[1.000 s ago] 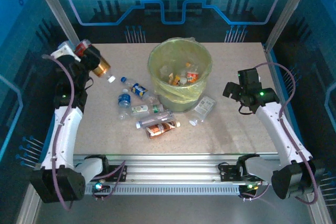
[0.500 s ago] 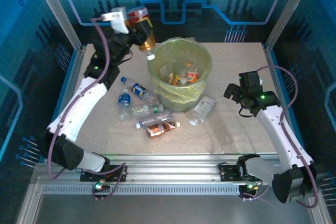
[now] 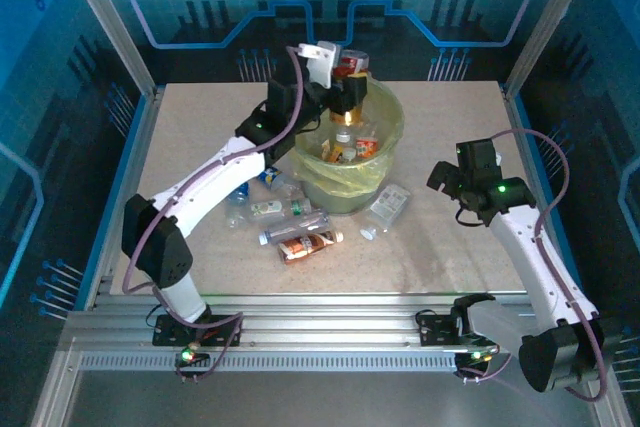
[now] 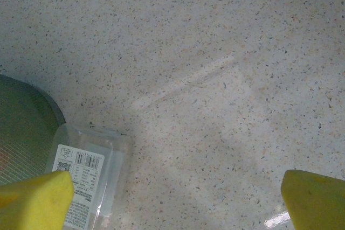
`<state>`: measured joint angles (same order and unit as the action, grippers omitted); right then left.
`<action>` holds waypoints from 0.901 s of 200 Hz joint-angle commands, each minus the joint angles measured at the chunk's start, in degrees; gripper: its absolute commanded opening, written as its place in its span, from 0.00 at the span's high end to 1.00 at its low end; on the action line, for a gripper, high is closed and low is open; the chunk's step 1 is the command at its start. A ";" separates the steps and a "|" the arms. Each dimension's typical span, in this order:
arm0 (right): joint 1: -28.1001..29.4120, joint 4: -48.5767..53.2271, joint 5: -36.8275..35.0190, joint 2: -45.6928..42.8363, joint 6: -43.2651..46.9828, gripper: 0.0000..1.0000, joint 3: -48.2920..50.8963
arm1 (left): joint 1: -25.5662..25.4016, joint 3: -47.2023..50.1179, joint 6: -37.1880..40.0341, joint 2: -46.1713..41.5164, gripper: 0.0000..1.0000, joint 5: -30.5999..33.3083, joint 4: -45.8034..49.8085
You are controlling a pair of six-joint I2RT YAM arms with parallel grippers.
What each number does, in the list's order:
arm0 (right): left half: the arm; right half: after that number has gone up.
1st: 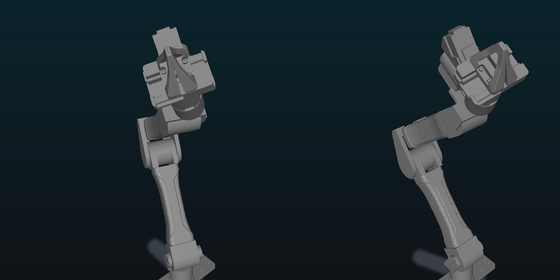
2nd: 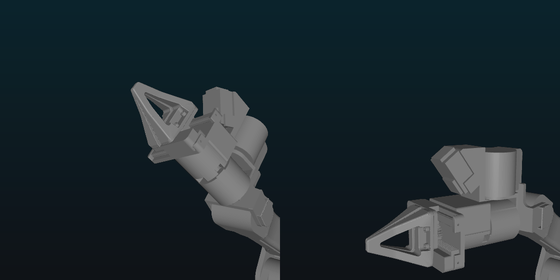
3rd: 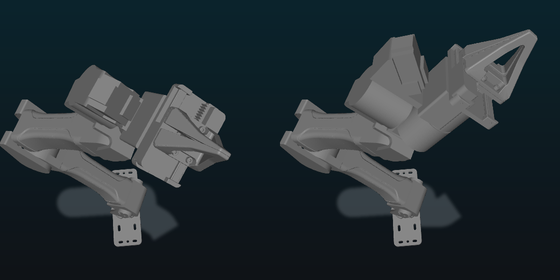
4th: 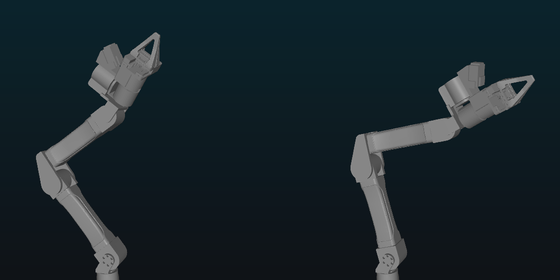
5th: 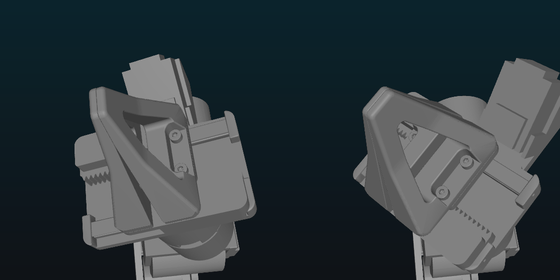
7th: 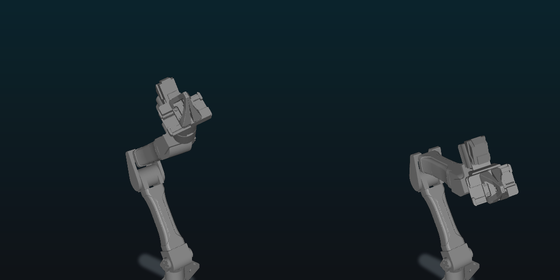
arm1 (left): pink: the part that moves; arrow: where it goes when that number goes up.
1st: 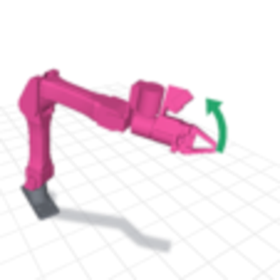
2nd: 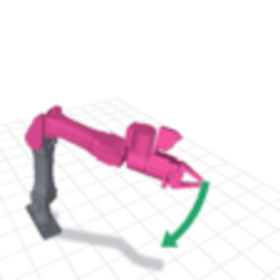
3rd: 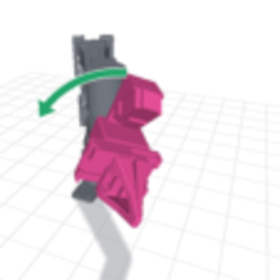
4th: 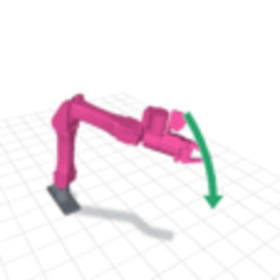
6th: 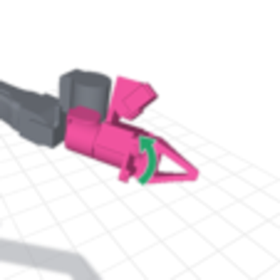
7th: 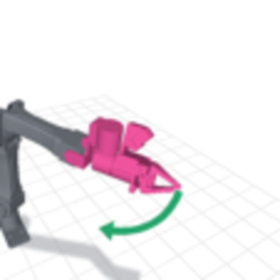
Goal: Put the plastic bottles in the bin
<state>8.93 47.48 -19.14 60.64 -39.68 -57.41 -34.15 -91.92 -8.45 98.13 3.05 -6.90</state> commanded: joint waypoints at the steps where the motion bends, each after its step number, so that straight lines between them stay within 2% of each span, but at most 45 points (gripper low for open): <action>1: -0.80 -0.55 0.41 -0.61 -0.83 0.00 0.37 | -0.88 1.80 1.50 -0.22 0.47 -0.97 -3.48; 59: -0.83 -0.89 0.68 -0.44 -0.92 0.00 0.63 | -1.19 10.69 1.30 -1.71 0.43 -0.33 -7.89; 89: -0.76 -0.67 0.70 -0.44 -1.14 0.00 0.72 | -1.18 13.16 1.58 -1.80 0.34 -0.19 -7.89; 149: -0.84 0.46 0.37 -0.17 -1.70 0.00 0.57 | -1.22 14.66 1.13 -2.87 0.02 0.39 -6.84; 180: -0.93 0.24 0.63 -0.17 -1.71 0.00 0.32 | -1.20 14.75 1.32 -4.05 0.01 1.33 -6.38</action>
<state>8.93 47.48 -18.96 60.66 -40.38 -56.99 -35.11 -78.06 -7.49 97.25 3.25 -12.34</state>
